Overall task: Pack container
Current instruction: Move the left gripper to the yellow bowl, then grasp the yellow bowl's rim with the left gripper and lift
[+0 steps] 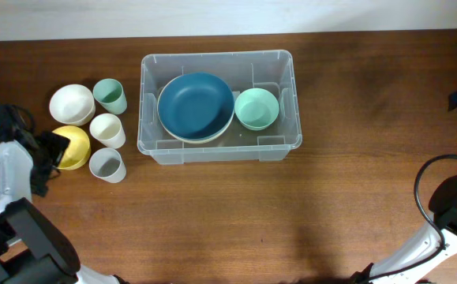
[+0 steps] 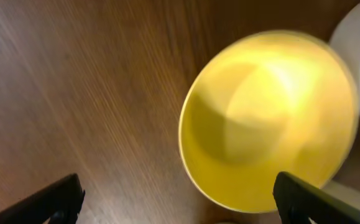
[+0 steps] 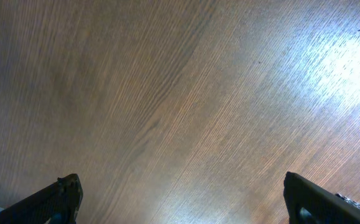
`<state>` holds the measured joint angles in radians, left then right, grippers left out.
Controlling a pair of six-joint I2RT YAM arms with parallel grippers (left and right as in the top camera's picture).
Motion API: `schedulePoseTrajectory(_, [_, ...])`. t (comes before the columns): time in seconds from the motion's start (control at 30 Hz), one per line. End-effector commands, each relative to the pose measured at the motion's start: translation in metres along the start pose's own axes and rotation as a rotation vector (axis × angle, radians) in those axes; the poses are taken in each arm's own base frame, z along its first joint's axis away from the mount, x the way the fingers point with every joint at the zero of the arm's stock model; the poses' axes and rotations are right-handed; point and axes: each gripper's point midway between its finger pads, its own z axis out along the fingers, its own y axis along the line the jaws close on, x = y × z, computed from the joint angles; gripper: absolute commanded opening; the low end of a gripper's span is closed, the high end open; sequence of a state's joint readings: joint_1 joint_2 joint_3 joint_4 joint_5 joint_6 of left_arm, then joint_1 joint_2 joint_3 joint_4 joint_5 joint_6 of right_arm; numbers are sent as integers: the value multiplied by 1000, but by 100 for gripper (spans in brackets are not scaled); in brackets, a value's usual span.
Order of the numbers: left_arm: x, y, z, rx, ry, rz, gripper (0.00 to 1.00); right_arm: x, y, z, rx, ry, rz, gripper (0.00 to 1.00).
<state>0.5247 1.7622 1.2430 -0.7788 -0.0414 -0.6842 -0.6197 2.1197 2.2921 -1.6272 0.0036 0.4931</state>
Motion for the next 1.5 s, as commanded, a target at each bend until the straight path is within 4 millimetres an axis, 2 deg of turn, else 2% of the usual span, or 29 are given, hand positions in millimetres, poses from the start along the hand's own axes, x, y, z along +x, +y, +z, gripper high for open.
schedulePoseTrajectory(0.0, [12, 4, 15, 2, 43, -44, 99, 0, -4, -6, 8, -20, -4, 99])
schedulePoseTrajectory(0.4, [21, 8, 58, -46, 99, -64, 100, 0, -4, -6, 8, -20, -4, 99])
schedulePoseTrajectory(0.57, [23, 8, 61, -45, 110, -64, 100, 0, -4, -6, 8, -20, -4, 99])
schedulePoseTrajectory(0.63, [22, 8, 61, -43, 108, -64, 97, 0, -4, -6, 8, -20, -4, 99])
schedulePoseTrajectory(0.7, [22, 7, 61, -41, 105, -64, 89, 0, -4, -6, 8, -20, -4, 99])
schedulePoseTrajectory(0.77, [21, 7, 61, -40, 103, -64, 73, 0, -4, -6, 8, -20, -4, 99])
schedulePoseTrajectory(0.9, [18, 6, 59, -34, 98, -68, 25, 0, -4, -6, 8, -20, -4, 99])
schedulePoseTrajectory(0.93, [18, 6, 59, -34, 97, -68, 16, 0, -4, -6, 8, -20, -4, 99])
schedulePoseTrajectory(1.0, [17, 5, 59, -34, 95, -68, 5, 0, -4, -6, 8, -20, -4, 99])
schedulePoseTrajectory(1.03, [16, 6, 59, -35, 94, -69, 1, 0, -4, -6, 8, -20, -4, 99])
schedulePoseTrajectory(1.13, [10, 9, 57, -37, 88, -83, 1, 0, -4, -6, 8, -20, -4, 99])
schedulePoseTrajectory(1.23, [0, 21, 51, -56, 91, -122, 1, 0, -4, -6, 8, -20, -4, 99])
schedulePoseTrajectory(1.47, [-39, 75, 11, -183, 53, -241, 1, 0, -4, -6, 8, -20, -4, 99])
